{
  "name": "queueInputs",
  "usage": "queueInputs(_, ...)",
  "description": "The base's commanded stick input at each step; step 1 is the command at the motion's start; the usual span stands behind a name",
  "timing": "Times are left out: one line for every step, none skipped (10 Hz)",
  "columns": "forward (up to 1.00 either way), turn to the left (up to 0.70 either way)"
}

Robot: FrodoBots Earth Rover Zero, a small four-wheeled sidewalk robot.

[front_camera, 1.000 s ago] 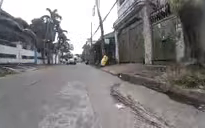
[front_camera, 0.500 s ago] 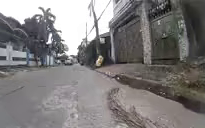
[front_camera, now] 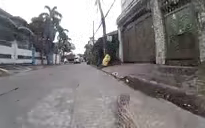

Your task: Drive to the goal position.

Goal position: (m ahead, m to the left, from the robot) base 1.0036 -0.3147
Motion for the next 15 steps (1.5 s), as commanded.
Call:
queueInputs(1.00, 0.25)
queueInputs(1.00, 0.25)
queueInputs(1.00, 0.25)
queueInputs(1.00, 0.25)
queueInputs(1.00, -0.15)
queueInputs(1.00, -0.15)
queueInputs(1.00, -0.15)
queueInputs(1.00, -0.15)
queueInputs(1.00, -0.15)
queueInputs(1.00, -0.15)
queueInputs(1.00, -0.15)
queueInputs(1.00, -0.15)
queueInputs(1.00, -0.15)
queueInputs(1.00, -0.15)
queueInputs(0.78, -0.01)
